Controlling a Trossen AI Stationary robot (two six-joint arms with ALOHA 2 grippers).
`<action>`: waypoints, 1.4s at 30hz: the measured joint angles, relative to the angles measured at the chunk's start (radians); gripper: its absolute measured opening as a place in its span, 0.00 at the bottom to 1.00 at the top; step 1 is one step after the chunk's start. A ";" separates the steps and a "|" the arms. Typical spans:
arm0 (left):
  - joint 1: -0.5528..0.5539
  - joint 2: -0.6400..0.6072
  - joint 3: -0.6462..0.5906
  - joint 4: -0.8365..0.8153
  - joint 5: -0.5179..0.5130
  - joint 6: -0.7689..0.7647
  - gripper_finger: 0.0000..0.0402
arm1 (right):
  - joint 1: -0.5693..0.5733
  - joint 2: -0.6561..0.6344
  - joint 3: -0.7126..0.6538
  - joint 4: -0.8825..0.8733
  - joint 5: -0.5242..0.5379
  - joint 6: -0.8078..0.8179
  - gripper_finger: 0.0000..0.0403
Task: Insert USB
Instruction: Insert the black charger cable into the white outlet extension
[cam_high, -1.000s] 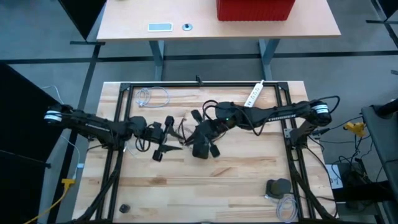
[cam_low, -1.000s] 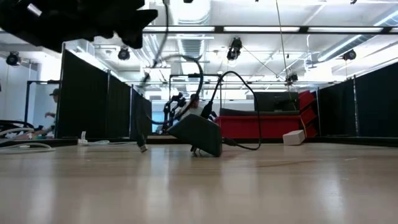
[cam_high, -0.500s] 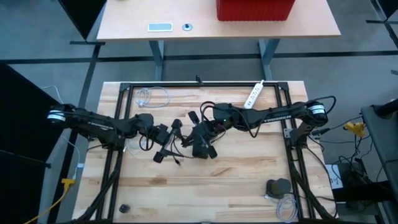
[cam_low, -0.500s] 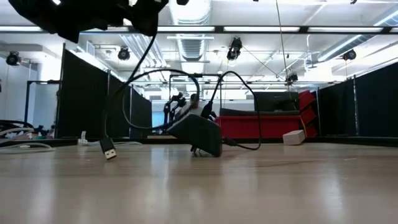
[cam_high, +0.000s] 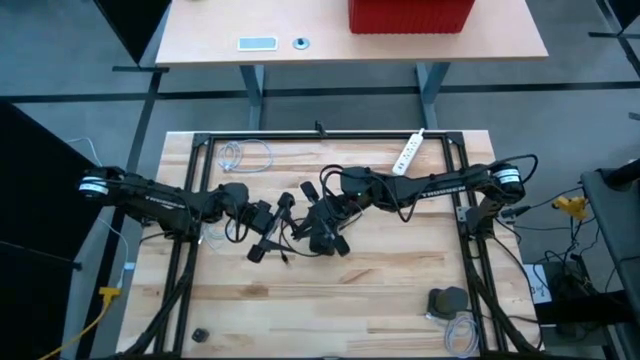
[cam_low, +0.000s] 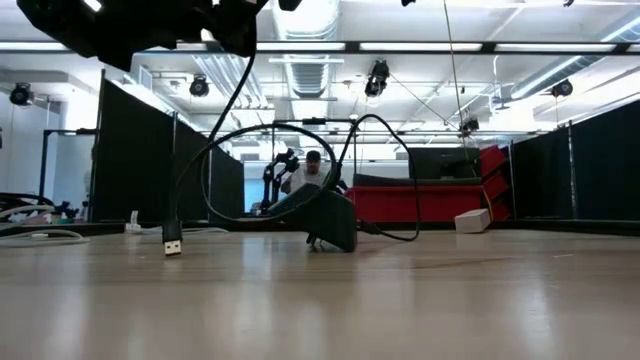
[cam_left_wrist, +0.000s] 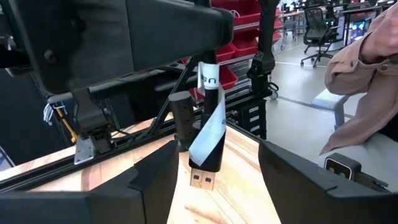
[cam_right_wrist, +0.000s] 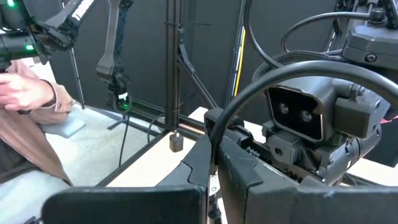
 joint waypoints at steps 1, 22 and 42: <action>0.000 0.000 0.000 0.000 0.001 0.000 0.51 | 0.000 0.000 0.000 0.000 0.000 0.000 0.01; -0.004 0.000 0.000 0.054 0.022 0.001 0.41 | 0.000 0.008 0.000 0.005 0.003 -0.019 0.01; -0.030 -0.001 0.000 0.025 0.013 0.012 0.12 | 0.001 0.018 0.000 0.021 -0.016 0.003 0.01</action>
